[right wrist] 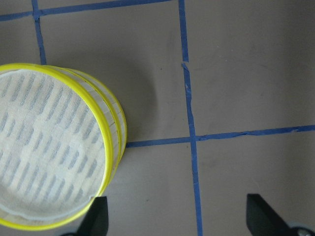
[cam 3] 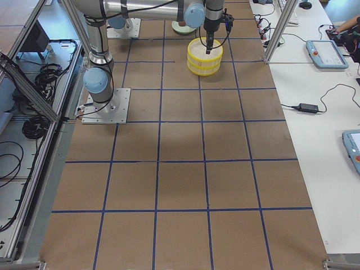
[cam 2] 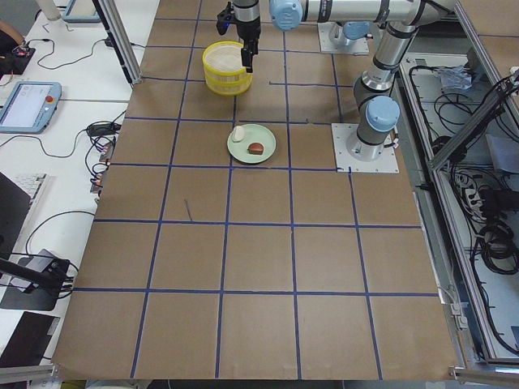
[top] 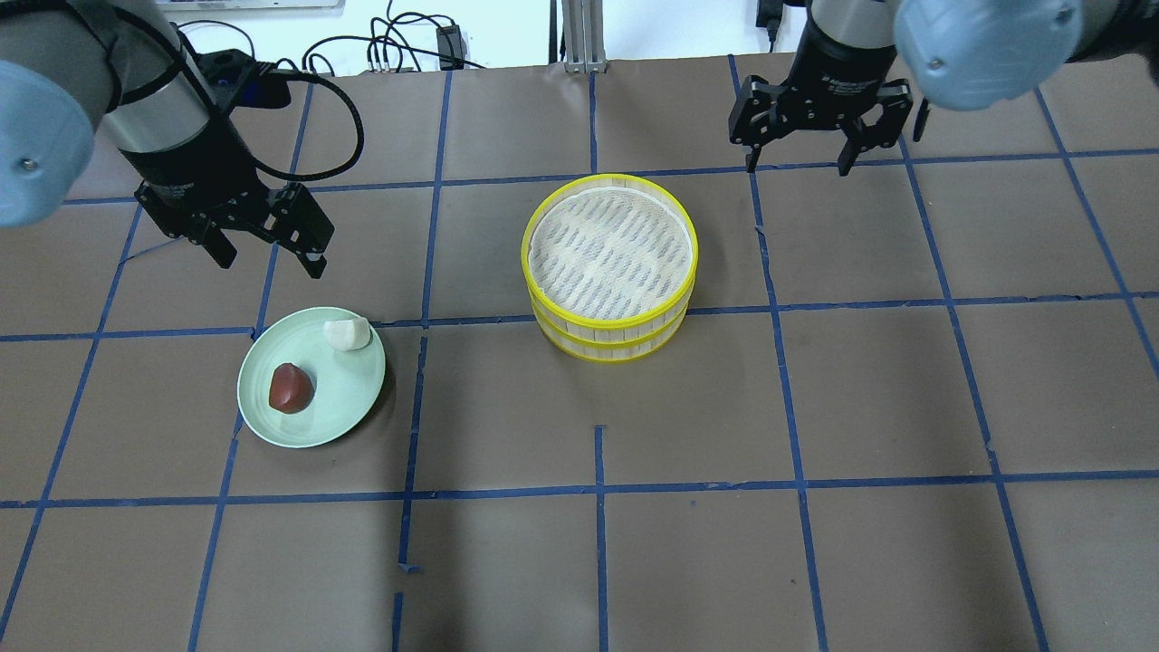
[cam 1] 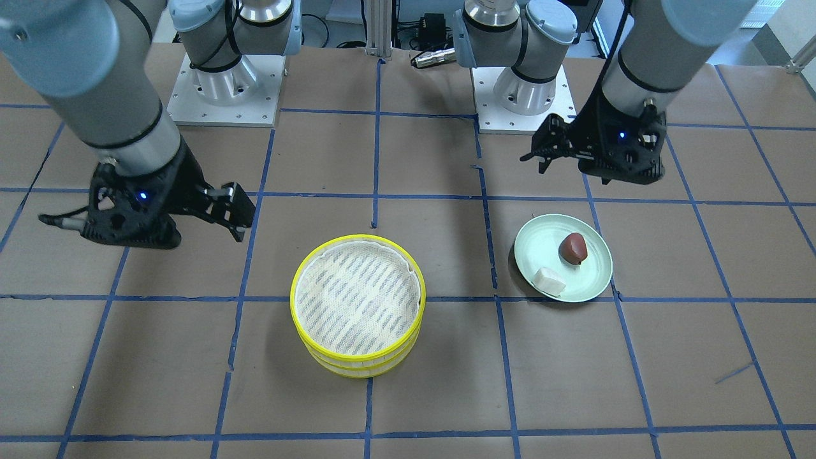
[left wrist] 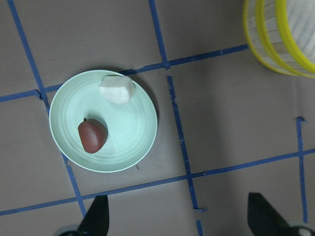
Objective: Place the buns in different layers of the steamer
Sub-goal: 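Move the left gripper toward the plate while the right approaches the steamer, then grasp the white bun with left gripper while right grips top steamer tier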
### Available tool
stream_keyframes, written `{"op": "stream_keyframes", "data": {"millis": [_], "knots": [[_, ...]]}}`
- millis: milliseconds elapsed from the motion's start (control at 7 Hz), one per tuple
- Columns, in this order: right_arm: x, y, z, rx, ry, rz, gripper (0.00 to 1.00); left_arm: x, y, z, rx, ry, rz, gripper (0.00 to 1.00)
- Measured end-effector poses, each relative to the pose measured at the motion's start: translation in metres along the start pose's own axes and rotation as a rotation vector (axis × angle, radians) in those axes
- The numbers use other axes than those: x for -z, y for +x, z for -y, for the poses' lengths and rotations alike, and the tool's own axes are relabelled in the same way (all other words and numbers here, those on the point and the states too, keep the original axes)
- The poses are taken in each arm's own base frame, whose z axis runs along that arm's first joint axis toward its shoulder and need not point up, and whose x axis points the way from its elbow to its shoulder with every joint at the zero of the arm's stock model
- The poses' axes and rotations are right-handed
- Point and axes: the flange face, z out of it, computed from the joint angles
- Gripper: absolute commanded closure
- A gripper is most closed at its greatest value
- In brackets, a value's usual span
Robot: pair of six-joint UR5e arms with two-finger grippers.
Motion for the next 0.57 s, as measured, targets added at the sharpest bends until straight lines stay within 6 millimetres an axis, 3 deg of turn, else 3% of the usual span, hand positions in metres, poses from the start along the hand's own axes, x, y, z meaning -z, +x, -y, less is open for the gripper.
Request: {"op": "stream_keyframes", "data": {"millis": [286, 571], "knots": [[-0.065, -0.042, 0.017, -0.029, -0.005, 0.007, 0.00, -0.083, -0.023, 0.050, -0.011, 0.019, 0.014, 0.00], [-0.112, -0.049, 0.011, -0.032, -0.016, 0.014, 0.02, -0.139, -0.029, 0.071, -0.001, -0.041, -0.009, 0.00]]}}
